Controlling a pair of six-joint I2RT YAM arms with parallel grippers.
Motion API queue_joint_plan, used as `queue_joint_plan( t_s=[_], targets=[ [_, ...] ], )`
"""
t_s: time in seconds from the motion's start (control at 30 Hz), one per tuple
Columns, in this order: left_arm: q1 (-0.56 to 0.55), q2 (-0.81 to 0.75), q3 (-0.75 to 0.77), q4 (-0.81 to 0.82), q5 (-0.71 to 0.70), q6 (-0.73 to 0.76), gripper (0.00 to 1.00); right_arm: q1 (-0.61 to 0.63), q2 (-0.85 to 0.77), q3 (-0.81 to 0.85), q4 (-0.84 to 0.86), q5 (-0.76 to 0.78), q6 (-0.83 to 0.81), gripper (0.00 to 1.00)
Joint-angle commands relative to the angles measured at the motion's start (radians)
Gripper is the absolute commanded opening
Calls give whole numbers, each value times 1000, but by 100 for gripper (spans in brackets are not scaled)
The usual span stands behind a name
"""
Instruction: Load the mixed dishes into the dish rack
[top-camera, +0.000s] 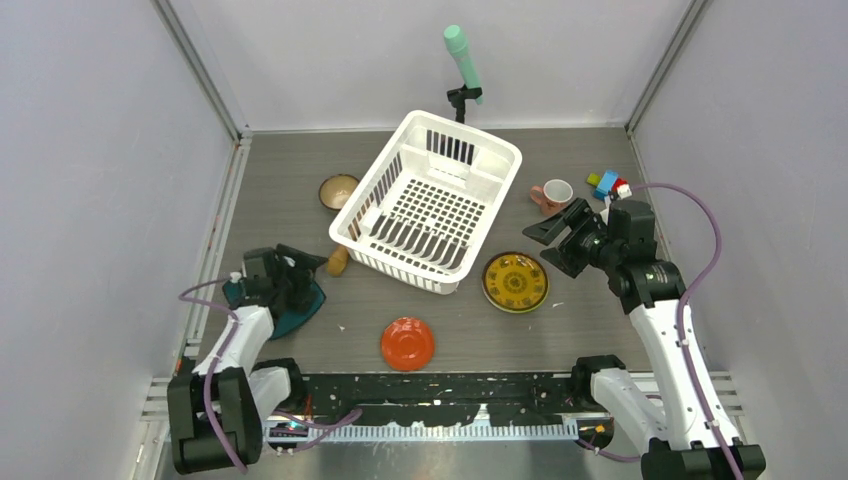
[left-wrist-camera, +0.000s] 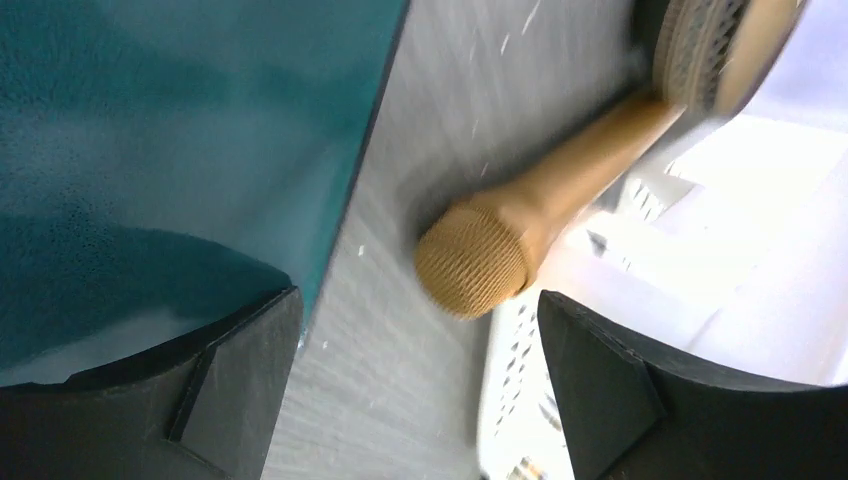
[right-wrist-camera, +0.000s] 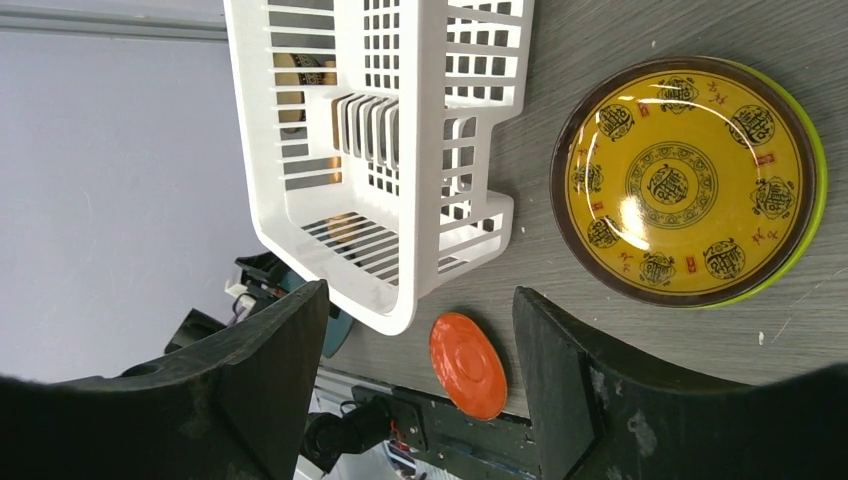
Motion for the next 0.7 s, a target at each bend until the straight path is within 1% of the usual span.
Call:
queue_joint_plan(
  t_s=[0.0,0.07,0.1,0.2,0.3,0.43,0.57,0.67],
  targets=[
    [-146,72,-129,-68,-9,-102,92,14,22,60,26,-17,-19,74],
    [-178,81,-128,-67,-25,-120,92,23,30,70,29,-15,-20,74],
    [-213,78,-128,-67,-27,-128,92,30,33,73,30,-14,-20,74],
    [-234,38,-109,-96,-41,-134,91,52,46,87,28,-6,-21,74],
    [-235,-49,-25,-269,-137,-72,92,86,56,99,26,14,-27,74],
    [-234,-168,102,-436,-280,16,93,160,95,133,28,31,-53,74],
    [-233,-189,277,-587,-332,179,97,303,178,201,36,72,-72,73],
    [-234,-187,422,-704,-390,317,100,458,234,245,98,132,-36,73]
  ],
)
